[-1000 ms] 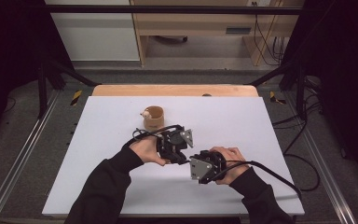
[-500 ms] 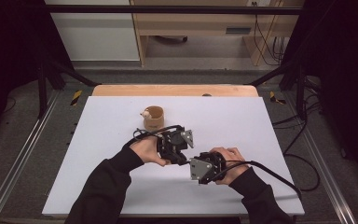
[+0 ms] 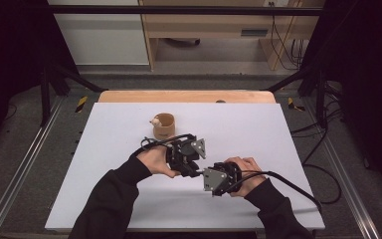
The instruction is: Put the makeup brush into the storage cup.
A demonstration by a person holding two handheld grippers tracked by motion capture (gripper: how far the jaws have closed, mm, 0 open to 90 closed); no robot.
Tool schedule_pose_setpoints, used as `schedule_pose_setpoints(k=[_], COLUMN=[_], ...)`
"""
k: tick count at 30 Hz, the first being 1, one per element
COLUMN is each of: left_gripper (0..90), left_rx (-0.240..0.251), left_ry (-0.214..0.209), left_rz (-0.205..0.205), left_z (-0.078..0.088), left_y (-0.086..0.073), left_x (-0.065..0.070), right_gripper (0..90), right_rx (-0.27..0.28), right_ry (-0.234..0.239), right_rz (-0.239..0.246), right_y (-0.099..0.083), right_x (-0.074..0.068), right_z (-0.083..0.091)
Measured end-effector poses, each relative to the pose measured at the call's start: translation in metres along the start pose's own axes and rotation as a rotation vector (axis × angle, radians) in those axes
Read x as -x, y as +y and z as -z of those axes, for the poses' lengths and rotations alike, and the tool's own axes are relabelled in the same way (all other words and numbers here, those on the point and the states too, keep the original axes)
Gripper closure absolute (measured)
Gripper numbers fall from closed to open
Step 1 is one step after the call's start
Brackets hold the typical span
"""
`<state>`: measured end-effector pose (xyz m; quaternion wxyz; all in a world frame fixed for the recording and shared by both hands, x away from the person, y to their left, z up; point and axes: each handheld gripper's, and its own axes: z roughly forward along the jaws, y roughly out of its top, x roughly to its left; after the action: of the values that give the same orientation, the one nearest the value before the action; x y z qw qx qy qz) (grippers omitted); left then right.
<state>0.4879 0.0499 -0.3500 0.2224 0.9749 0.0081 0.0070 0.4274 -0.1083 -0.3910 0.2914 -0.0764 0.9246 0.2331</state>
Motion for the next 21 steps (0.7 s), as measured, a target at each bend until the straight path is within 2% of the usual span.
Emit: schedule_pose_setpoints(k=[2,3,5,7,10,11,12,18,19,21], left_gripper=[64.2,62.6,58.1,54.1,47.8,47.8,43.8,34.7,33.5,31.1], left_rx=[0.004,0.048,0.056,0.058,0.112,0.111,0.15,0.236,0.236,0.266], left_ry=[0.016,0.028,0.046,0.056,0.094,0.105,0.114,0.158,0.158,0.176], left_rz=[-0.002,0.025,0.026,0.027,0.048,0.044,0.077,0.148,0.148,0.172], left_z=[0.003,0.004,0.009,0.013,0.022,0.025,0.027,0.036,0.036,0.039], left_y=[-0.002,-0.004,-0.007,-0.009,-0.019,-0.022,-0.031,-0.061,-0.061,-0.074], left_x=[0.0,0.001,0.0,0.0,-0.003,-0.004,-0.004,-0.005,-0.005,-0.005], right_gripper=[83.9,83.9,83.9,83.9,83.9,83.9,83.9,83.9,83.9,83.9], right_rx=[0.002,0.003,0.004,0.009,0.006,0.006,0.01,0.016,0.016,0.017], right_ry=[-0.004,-0.001,-0.008,-0.009,-0.001,-0.001,0.001,0.001,0.001,-0.004], right_rz=[0.01,0.004,-0.009,0.003,-0.025,-0.025,-0.041,-0.097,-0.097,-0.123], right_y=[0.0,-0.001,-0.001,-0.001,-0.003,-0.003,-0.004,-0.01,-0.01,-0.014], right_x=[0.002,0.002,0.002,0.003,0.004,0.004,0.005,0.006,0.006,0.006], right_z=[0.0,0.0,0.001,0.001,0.003,0.003,0.003,0.005,0.005,0.005])
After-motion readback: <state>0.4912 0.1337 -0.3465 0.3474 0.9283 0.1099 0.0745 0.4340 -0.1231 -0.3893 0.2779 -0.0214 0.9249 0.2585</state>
